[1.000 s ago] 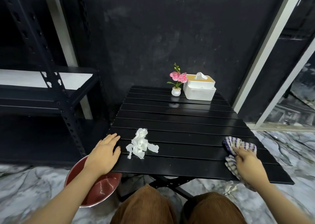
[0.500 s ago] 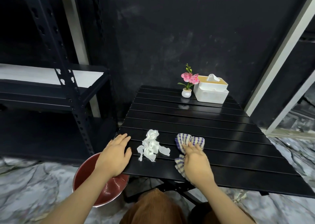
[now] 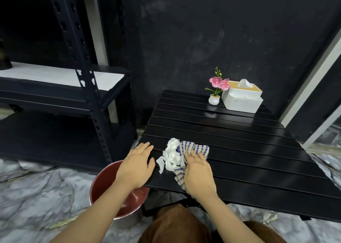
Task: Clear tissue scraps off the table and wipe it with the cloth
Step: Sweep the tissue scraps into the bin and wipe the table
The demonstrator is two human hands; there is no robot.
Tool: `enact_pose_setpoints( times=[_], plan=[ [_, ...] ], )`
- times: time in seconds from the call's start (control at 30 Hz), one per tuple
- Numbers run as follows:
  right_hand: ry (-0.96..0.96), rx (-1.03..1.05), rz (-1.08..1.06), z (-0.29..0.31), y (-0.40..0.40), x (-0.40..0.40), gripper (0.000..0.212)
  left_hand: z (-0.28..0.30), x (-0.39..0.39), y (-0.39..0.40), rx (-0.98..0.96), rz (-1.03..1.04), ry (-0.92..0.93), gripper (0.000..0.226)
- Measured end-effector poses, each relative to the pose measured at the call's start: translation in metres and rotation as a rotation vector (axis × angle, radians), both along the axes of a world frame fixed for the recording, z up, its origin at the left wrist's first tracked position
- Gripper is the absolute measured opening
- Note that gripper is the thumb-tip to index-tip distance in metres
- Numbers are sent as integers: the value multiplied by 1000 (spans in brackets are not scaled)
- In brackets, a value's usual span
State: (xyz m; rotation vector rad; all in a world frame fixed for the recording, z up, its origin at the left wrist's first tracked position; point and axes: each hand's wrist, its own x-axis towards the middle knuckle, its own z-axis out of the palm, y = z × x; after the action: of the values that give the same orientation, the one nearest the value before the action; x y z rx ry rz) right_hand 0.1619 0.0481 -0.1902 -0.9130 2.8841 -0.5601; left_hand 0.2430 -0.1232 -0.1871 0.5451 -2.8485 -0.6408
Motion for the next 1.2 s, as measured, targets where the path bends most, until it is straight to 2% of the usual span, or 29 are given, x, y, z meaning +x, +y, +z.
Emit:
enact_pose_setpoints(
  times=[0.23,0.57,0.83,0.93,1.1,1.2],
  plan=[
    [-38,-29,25,7,-23,10,54,9,3,-17,131,11,17,52],
    [-116,-52,128,14,-97,40,57,32,39,-78,59,132,-37,57],
    [-193,-153,268,14,-152,59,53,30,56,-95,64,197,-60,57],
    [-308,-336,248,16,-158,59,43,30,58,-98,66,208,-62,57],
    [-502,-749,-67,30,-138,43,33,31,49,-92,84,224,-27,54],
    [-462,-850,-196,36,-111,28,33,29,36,-75,84,178,-1,54]
  ],
)
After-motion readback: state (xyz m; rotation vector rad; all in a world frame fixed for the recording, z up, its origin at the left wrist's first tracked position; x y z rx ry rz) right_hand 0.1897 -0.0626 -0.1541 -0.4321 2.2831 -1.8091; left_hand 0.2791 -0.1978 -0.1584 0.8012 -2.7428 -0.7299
